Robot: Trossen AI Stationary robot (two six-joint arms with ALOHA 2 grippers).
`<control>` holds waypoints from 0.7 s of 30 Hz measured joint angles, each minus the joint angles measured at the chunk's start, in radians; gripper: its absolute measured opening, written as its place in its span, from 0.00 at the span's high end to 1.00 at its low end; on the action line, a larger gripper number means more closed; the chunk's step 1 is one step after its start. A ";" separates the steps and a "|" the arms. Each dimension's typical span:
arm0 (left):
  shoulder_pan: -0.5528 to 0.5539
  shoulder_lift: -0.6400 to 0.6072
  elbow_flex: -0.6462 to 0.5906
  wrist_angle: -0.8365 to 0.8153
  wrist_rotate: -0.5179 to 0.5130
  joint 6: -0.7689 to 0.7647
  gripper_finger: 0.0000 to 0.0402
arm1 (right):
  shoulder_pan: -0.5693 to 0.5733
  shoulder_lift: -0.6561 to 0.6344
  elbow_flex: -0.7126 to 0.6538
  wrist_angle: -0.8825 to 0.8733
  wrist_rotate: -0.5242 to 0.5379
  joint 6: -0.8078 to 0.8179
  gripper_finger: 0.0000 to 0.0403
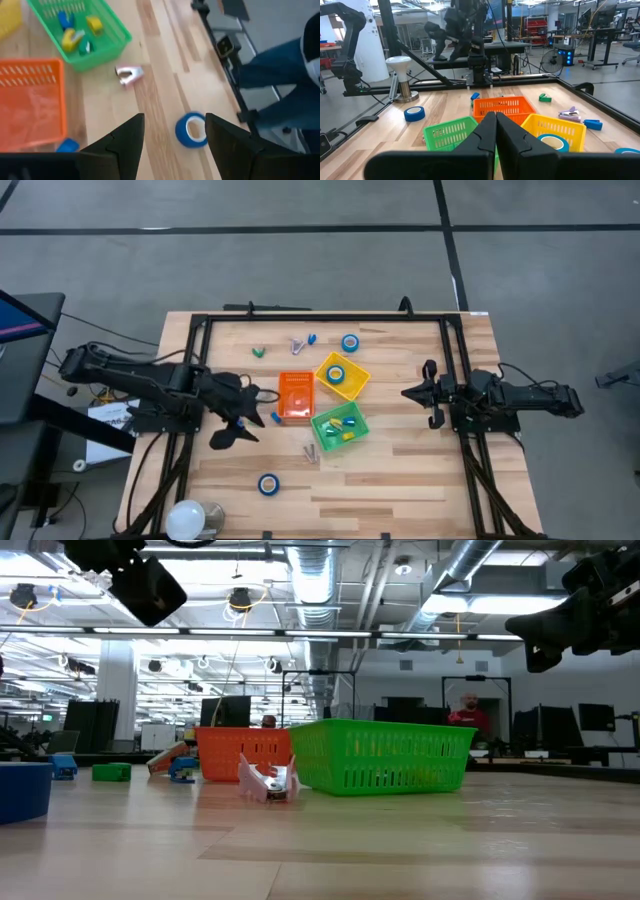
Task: Pick and place Stapler, Stapler remover, tape
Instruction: Put the blue tape into the yellow bin
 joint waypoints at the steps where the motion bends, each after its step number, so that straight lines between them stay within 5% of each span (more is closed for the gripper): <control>1: -0.011 0.012 0.006 -0.016 -0.008 -0.005 0.50 | 0.000 0.000 0.000 0.000 0.000 0.000 1.00; 21: -0.231 0.287 0.143 -0.152 -0.107 -0.238 0.50 | 0.000 0.000 0.000 0.000 0.000 0.000 1.00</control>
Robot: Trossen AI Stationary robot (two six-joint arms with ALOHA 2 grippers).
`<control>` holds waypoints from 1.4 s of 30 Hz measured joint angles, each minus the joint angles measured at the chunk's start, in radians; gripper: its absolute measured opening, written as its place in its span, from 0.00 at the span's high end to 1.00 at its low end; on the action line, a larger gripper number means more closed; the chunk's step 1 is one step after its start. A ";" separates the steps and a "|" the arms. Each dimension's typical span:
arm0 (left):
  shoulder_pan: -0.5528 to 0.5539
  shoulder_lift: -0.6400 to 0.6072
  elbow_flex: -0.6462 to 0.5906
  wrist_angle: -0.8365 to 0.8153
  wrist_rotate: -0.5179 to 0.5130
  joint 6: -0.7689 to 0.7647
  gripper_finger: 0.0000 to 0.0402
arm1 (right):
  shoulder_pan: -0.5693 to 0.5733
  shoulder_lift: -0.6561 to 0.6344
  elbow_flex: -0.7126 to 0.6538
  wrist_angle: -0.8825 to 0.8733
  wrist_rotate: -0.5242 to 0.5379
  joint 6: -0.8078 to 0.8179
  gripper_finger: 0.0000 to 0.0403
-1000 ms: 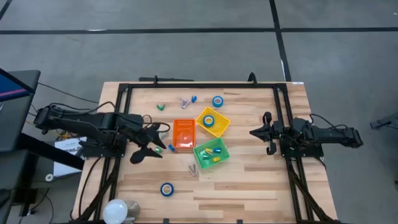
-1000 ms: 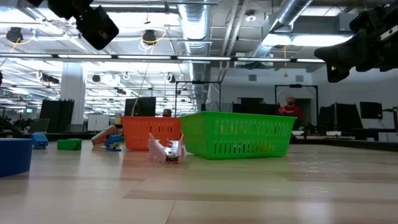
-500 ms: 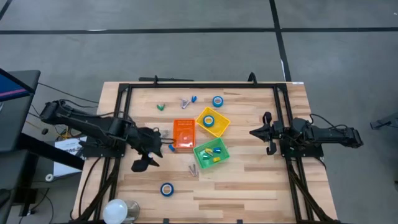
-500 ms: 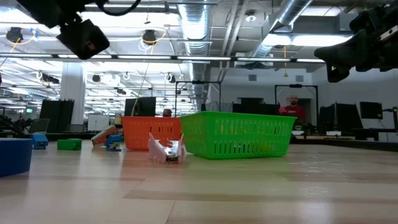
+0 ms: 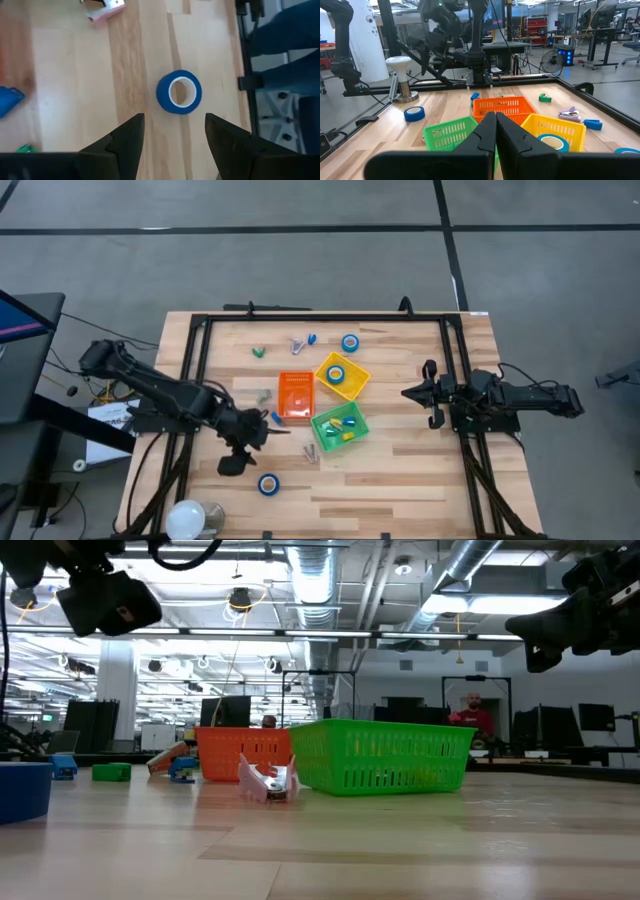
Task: Pick and place Stapler, Stapler remover, tape
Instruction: Put the blue tape into the yellow bin
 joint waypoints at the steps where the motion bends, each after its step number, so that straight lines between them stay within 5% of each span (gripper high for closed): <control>1: -0.008 0.007 0.013 -0.015 -0.014 0.000 0.50 | 0.000 0.000 0.000 0.000 0.000 0.000 1.00; 18: -0.120 0.217 0.121 -0.031 -0.057 -0.200 0.50 | 0.000 0.000 0.000 0.000 0.000 0.000 1.00; 25: -0.164 0.289 0.121 -0.004 -0.161 -0.244 0.50 | 0.000 0.000 0.000 0.000 0.000 0.000 1.00; 35: -0.168 0.356 0.121 0.018 -0.177 -0.330 0.27 | 0.000 0.000 0.000 0.000 0.000 0.000 1.00; 42: -0.168 0.419 0.121 0.041 -0.176 -0.330 0.24 | 0.000 0.000 0.000 0.000 0.000 0.000 1.00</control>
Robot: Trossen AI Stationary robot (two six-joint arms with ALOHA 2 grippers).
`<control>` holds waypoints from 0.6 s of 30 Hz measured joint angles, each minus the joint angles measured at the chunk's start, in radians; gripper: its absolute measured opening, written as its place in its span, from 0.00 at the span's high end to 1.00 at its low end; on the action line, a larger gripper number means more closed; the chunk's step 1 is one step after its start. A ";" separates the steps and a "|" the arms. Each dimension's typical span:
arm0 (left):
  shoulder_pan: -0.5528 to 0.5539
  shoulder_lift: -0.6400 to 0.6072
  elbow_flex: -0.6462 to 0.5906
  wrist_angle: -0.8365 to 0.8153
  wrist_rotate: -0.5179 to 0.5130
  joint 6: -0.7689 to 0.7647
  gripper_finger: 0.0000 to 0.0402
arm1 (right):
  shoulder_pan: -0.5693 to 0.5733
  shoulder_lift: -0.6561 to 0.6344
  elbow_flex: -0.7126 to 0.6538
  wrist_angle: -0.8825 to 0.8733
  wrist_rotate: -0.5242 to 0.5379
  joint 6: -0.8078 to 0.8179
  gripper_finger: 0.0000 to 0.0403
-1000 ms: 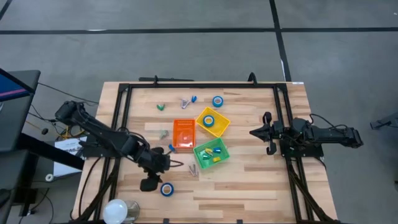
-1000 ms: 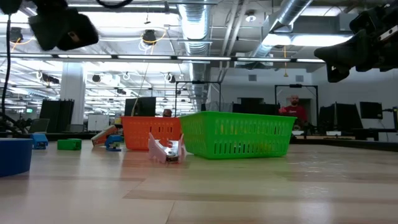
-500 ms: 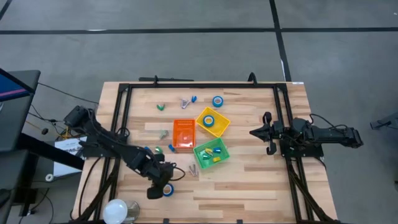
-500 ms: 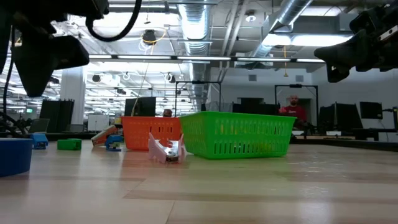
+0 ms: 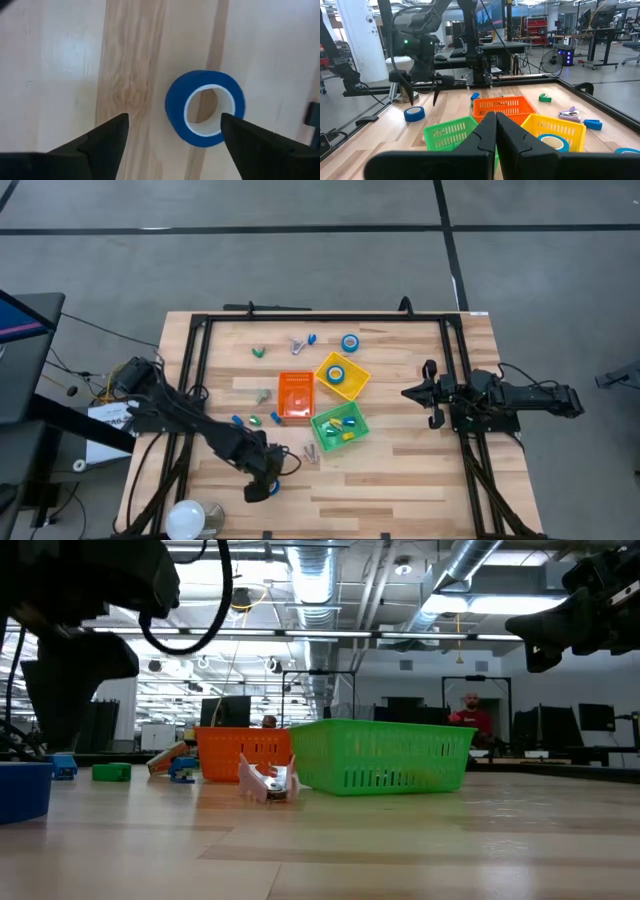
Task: Pick and place Stapler, Stapler remover, tape
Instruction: Put the blue tape into the yellow bin
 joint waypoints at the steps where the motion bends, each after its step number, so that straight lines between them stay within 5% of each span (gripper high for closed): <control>1: 0.000 0.007 0.000 0.004 0.000 0.000 0.24 | 0.000 0.000 0.000 0.000 0.000 0.000 1.00; 18: 0.000 0.121 0.003 0.025 -0.012 0.001 0.34 | 0.000 0.000 0.000 0.000 0.000 0.000 1.00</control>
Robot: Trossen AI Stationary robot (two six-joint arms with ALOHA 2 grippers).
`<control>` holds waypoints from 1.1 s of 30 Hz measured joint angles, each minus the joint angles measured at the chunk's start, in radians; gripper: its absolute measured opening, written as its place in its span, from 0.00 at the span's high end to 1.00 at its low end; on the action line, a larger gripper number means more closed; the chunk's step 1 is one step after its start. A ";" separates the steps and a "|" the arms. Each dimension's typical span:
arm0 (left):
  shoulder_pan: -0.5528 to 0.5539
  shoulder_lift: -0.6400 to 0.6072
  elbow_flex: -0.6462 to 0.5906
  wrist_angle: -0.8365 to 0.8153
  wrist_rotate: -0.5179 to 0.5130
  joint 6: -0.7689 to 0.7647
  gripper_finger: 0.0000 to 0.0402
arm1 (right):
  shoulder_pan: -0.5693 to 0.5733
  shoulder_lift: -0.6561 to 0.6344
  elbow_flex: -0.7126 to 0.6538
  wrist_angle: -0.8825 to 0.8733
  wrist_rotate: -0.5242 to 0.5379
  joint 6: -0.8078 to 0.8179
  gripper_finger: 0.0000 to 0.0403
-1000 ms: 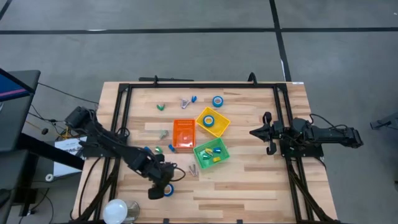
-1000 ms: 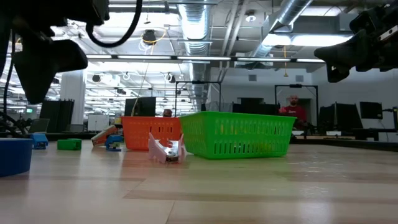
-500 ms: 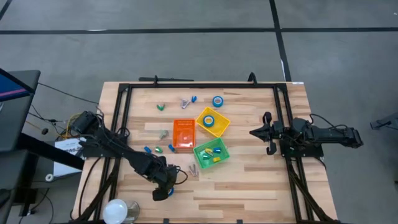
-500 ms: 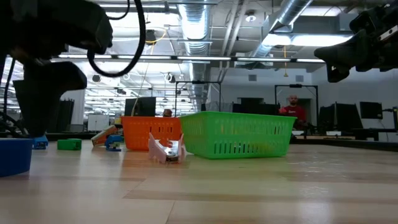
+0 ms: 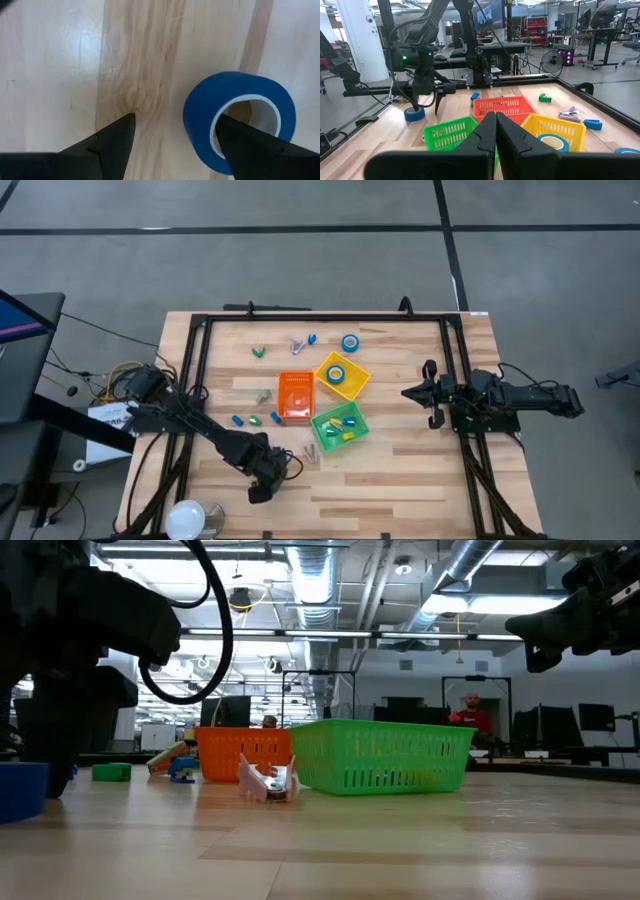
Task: Pick and place Stapler, Stapler remover, tape
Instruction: Put the blue tape into the yellow bin
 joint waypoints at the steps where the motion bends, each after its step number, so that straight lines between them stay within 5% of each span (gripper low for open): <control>1: 0.000 0.000 0.000 0.000 -0.007 0.000 0.35 | 0.000 0.000 0.000 0.000 0.000 0.000 1.00; 21: 0.001 -0.013 -0.007 0.011 -0.024 0.011 0.67 | 0.000 0.000 0.000 0.000 0.000 0.000 1.00; 33: 0.005 -0.139 -0.006 0.019 -0.036 0.011 0.81 | 0.000 0.000 0.000 0.000 0.000 0.000 1.00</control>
